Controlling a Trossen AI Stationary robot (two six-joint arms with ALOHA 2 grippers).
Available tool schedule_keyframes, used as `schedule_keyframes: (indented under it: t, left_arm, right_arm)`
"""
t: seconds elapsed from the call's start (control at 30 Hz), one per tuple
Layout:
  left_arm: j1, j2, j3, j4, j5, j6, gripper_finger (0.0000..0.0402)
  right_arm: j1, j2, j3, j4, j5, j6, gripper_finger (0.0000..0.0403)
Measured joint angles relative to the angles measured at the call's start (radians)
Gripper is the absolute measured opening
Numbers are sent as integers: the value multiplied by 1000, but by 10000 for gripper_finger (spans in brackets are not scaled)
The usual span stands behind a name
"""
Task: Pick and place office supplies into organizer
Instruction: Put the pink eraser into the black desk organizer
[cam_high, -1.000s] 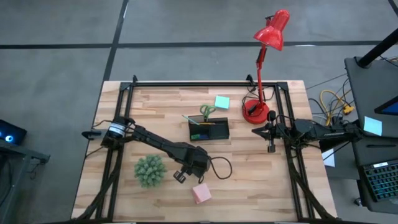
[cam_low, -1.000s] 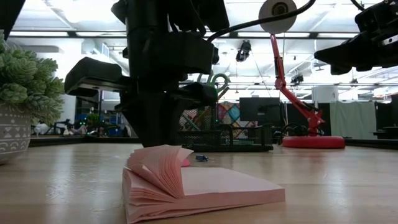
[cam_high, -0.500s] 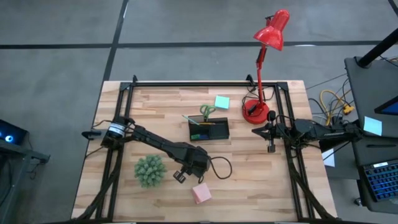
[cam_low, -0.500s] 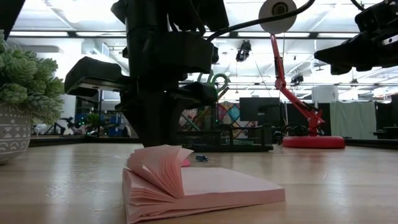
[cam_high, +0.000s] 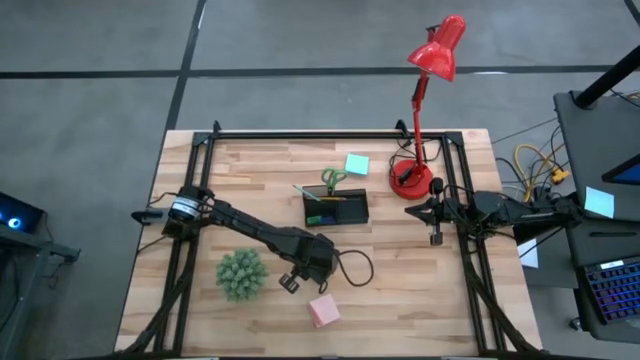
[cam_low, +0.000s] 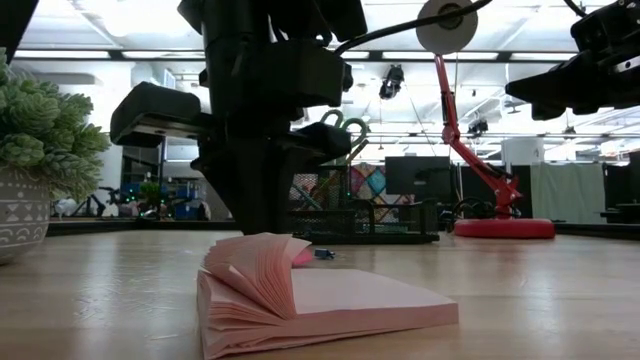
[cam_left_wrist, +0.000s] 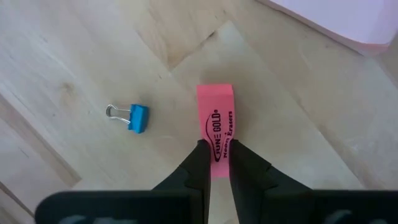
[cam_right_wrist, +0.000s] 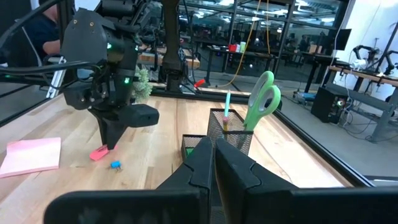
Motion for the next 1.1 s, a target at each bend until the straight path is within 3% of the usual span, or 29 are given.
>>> schedule_keyframes:
  t: [0.7, 1.1]
  left_arm:
    - [13, -49, 2, -26, -1, 0, 24]
    - [64, -79, 3, -30, -94, -9, 24]
  right_arm:
    - [0, 0, 0, 0, 0, 3, 8]
    - [0, 0, 0, 0, 0, 3, 8]
